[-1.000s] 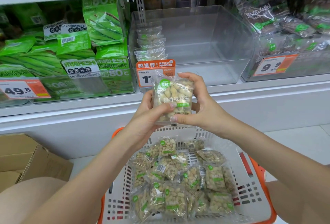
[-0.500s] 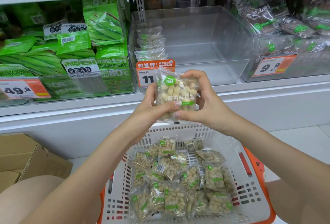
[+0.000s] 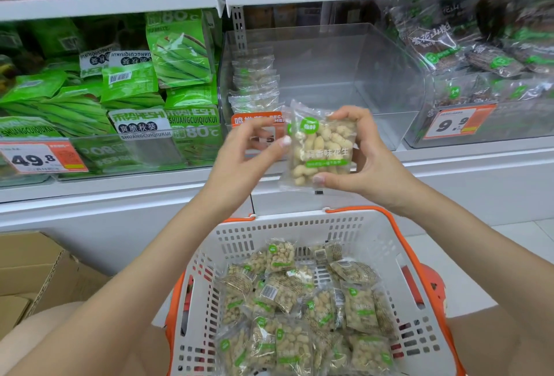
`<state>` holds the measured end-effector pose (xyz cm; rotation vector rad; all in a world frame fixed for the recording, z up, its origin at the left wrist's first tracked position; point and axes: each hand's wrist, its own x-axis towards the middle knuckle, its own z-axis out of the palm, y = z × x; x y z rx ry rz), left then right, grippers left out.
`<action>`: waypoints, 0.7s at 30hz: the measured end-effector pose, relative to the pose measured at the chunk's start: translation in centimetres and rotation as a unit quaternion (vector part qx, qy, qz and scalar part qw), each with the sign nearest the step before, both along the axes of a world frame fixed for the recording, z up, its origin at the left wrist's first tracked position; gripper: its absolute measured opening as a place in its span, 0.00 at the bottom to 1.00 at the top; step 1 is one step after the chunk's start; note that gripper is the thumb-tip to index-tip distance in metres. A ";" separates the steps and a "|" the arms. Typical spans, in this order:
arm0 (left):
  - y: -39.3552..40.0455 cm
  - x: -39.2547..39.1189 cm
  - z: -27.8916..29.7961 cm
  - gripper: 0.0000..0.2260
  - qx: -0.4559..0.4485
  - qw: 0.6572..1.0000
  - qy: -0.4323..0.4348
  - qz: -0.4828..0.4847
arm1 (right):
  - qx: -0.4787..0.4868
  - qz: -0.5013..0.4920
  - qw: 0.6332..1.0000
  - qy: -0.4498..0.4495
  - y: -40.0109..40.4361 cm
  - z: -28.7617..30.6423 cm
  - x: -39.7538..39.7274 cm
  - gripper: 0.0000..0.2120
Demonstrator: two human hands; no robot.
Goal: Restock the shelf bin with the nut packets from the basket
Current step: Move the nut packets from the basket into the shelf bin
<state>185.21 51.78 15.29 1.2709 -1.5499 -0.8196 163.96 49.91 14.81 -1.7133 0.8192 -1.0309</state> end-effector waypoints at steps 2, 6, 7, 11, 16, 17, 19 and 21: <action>-1.0 1.0 0.2 0.24 -0.129 0.977 -0.153 0.069 | -0.015 -0.017 1.000 -0.005 -0.9 1.0 -0.8 0.32; -3.8 2.6 0.4 0.32 -0.222 0.895 -0.376 0.094 | -0.015 -0.047 0.998 -0.047 -4.2 3.9 -2.4 0.36; -4.5 2.8 0.2 0.34 -0.223 0.880 -0.408 0.093 | -0.010 -0.056 0.997 -0.049 -5.3 4.6 -2.6 0.37; -6.3 2.9 -0.5 0.37 -0.198 0.847 -0.486 0.080 | 0.018 -0.106 0.994 -0.012 -10.8 5.6 -2.8 0.32; -7.0 3.6 -1.0 0.30 -0.208 0.810 -0.544 0.073 | -0.031 -0.115 0.985 0.127 -17.9 4.2 -0.4 0.33; -7.1 3.7 -1.0 0.28 -0.216 0.810 -0.540 0.077 | -0.037 -0.113 0.982 0.148 -19.1 3.7 0.1 0.33; -7.2 3.8 -1.0 0.26 -0.229 0.810 -0.534 0.082 | -0.038 -0.109 0.975 0.192 -21.8 3.0 1.0 0.34; -7.3 3.9 -1.1 0.25 -0.233 0.811 -0.529 0.087 | -0.050 -0.095 0.971 0.212 -24.4 2.4 1.7 0.35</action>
